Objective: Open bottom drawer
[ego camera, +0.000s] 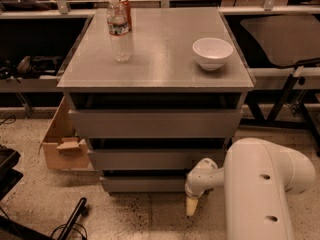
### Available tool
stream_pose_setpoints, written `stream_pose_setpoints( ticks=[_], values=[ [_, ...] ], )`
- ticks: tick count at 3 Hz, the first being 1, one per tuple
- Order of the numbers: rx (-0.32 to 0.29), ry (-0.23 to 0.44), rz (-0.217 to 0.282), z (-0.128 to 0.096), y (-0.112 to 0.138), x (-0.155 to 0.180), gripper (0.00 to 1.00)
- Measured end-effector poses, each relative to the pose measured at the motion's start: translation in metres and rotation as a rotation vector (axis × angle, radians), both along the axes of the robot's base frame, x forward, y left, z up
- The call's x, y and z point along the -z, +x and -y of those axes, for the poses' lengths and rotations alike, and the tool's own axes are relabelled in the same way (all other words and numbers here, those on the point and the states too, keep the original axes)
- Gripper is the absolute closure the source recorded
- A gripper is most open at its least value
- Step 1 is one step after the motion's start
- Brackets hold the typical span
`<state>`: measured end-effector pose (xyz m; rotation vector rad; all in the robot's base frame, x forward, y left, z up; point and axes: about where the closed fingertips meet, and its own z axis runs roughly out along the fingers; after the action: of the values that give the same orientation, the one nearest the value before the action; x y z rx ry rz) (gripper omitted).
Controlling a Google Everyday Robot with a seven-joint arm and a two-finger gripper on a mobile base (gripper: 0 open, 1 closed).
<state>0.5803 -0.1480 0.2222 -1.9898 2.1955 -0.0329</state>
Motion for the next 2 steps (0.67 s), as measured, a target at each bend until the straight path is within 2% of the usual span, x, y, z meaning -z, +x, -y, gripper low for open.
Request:
stream_pose_setpoints(
  ticks=[2],
  values=[
    [-0.007, -0.015, -0.009, 0.000, 0.022, 0.012, 0.00]
  ],
)
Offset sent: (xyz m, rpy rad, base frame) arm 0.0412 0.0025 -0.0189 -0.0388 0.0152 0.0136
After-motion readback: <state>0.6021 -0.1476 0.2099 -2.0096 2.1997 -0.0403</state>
